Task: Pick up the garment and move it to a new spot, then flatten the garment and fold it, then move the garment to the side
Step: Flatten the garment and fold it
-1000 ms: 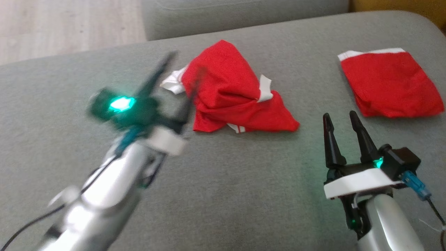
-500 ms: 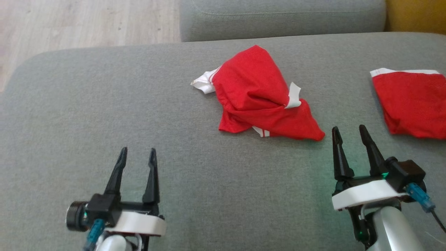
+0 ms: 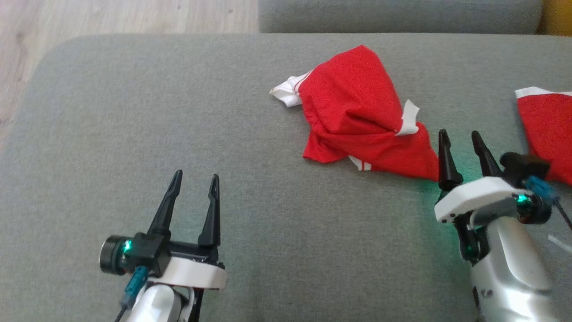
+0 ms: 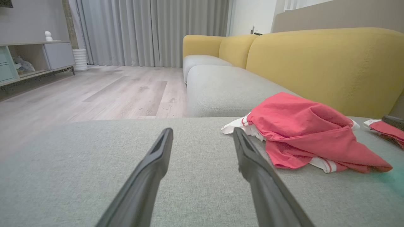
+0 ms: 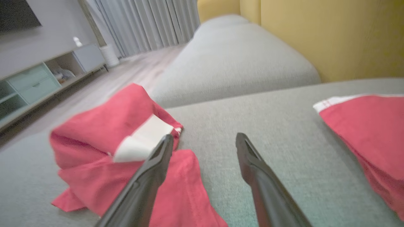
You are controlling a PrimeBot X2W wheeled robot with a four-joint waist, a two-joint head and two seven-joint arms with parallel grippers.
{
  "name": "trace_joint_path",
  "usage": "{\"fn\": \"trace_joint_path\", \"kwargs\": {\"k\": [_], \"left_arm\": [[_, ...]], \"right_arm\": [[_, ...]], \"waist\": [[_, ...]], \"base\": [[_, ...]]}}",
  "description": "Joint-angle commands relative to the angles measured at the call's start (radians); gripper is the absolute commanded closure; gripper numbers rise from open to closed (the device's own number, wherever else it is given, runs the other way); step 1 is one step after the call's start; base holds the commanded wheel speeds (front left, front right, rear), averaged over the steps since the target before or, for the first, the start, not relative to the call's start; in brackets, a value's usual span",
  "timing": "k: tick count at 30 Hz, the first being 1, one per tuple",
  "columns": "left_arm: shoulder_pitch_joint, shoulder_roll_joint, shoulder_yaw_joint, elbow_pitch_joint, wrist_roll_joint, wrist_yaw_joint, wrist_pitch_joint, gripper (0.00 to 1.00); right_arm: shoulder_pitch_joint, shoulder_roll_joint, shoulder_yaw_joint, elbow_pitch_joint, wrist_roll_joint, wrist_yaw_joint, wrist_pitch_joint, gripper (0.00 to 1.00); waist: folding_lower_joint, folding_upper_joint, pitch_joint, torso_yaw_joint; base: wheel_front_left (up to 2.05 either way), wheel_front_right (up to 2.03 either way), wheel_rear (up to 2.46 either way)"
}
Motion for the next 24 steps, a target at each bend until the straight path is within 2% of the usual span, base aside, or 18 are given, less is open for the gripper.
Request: {"fn": "trace_joint_path", "kwargs": {"k": [1,8,12,13,14,19,24], "left_arm": [[-0.049,-0.004,0.044,-0.022,0.012,-0.007,-0.005,0.0],[-0.065,-0.032,0.061,-0.005,0.039,-0.035,-0.005,0.0],[-0.067,-0.043,0.073,0.001,0.05,-0.045,-0.005,0.0],[-0.066,-0.045,0.076,0.004,0.053,-0.047,-0.005,0.0],[-0.065,-0.047,0.08,0.006,0.056,-0.048,-0.005,0.0],[-0.054,-0.051,0.099,0.013,0.064,-0.051,-0.005,0.0],[-0.038,-0.056,0.115,0.017,0.074,-0.06,-0.005,0.0]], "right_arm": [[-0.053,-0.002,0.011,0.019,-0.024,-0.001,0.026,0.0],[-0.161,-0.002,0.046,0.211,-0.028,-0.001,0.118,0.0],[-0.189,-0.004,0.081,0.29,-0.062,-0.001,0.131,0.0],[-0.195,-0.006,0.086,0.303,-0.069,-0.001,0.123,0.57],[-0.201,-0.006,0.088,0.314,-0.071,-0.001,0.112,1.0],[-0.217,-0.005,0.113,0.332,-0.078,-0.001,0.06,1.0],[-0.232,-0.009,0.128,0.29,-0.088,-0.001,-0.019,1.0]], "waist": [[-0.0001,-0.0001,0.022,0.022],[-0.0001,-0.0001,0.054,0.058],[-0.0001,-0.0001,0.055,0.063],[-0.0001,-0.0001,0.053,0.062],[-0.0001,-0.0001,0.049,0.06],[-0.0001,-0.0001,0.029,0.035],[-0.0001,-0.0001,-0.007,-0.012]], "base": [[0.0,0.0,0.0],[0.0,0.0,0.0],[0.0,0.0,0.0],[0.0,0.0,0.0],[0.0,0.0,0.0],[0.0,0.0,0.0],[0.0,0.0,0.0]]}}
